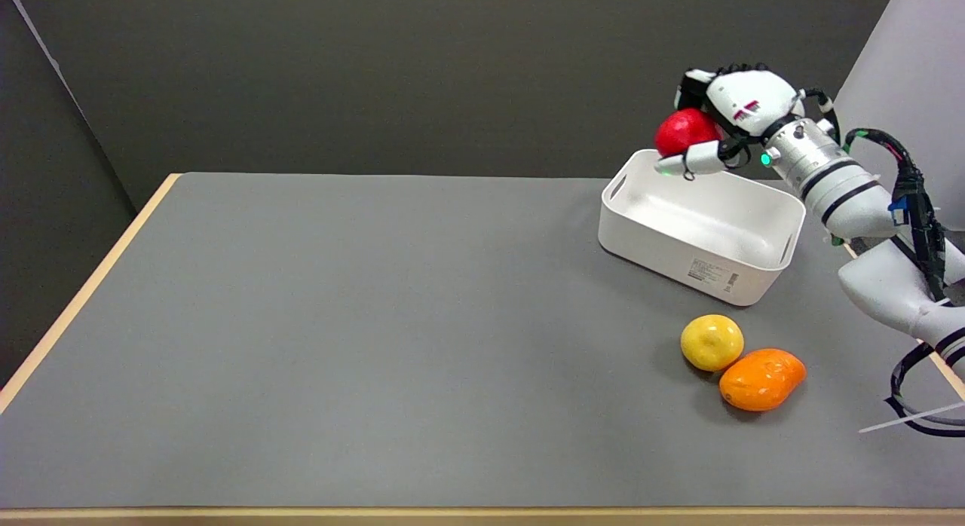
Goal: Place tomato into white box.
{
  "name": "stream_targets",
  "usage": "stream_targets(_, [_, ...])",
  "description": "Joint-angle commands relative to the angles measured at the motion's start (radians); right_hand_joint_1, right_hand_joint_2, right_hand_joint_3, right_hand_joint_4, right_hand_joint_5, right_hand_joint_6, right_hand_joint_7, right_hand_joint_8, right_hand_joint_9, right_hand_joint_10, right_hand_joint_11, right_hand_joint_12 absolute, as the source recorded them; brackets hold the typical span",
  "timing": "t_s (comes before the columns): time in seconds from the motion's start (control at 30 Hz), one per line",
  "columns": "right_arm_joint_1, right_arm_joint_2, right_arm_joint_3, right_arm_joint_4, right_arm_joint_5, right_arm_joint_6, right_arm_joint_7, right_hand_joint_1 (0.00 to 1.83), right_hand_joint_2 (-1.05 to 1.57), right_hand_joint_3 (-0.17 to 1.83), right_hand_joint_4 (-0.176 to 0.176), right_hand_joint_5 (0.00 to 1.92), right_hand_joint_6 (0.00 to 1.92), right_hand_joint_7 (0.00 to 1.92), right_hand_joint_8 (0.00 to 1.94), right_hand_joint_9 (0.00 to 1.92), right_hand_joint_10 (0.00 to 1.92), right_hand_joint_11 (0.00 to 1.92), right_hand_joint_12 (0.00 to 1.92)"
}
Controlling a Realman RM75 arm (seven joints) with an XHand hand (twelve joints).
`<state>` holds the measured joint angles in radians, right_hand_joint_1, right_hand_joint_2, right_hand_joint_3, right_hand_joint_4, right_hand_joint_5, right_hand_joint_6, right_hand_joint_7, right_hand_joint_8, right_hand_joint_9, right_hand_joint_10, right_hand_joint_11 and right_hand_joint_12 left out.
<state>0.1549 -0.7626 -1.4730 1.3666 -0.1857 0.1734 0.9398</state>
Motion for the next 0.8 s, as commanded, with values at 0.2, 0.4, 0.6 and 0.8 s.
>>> stream_targets(0.2, [0.061,0.001,-0.062,-0.265,0.002,-0.041,0.002,1.34,1.09,0.29,-0.158,0.63,1.59,0.88,1.23,0.73,1.43,0.75,1.73])
stream_targets(0.4, [0.057,-0.001,-0.07,-0.277,0.002,-0.036,0.002,1.34,1.1,0.25,-0.156,0.62,1.6,0.87,1.24,0.73,1.43,0.74,1.71])
stream_targets(0.6, [0.035,-0.002,-0.056,-0.271,0.004,-0.026,0.002,1.16,1.11,0.32,-0.058,0.59,1.63,0.84,1.28,0.78,1.36,0.67,1.72])
stream_targets(0.8, [0.028,-0.002,-0.054,-0.269,0.136,-0.014,0.002,0.64,0.72,0.95,0.142,0.37,0.83,0.51,0.58,0.5,1.02,0.44,1.55])
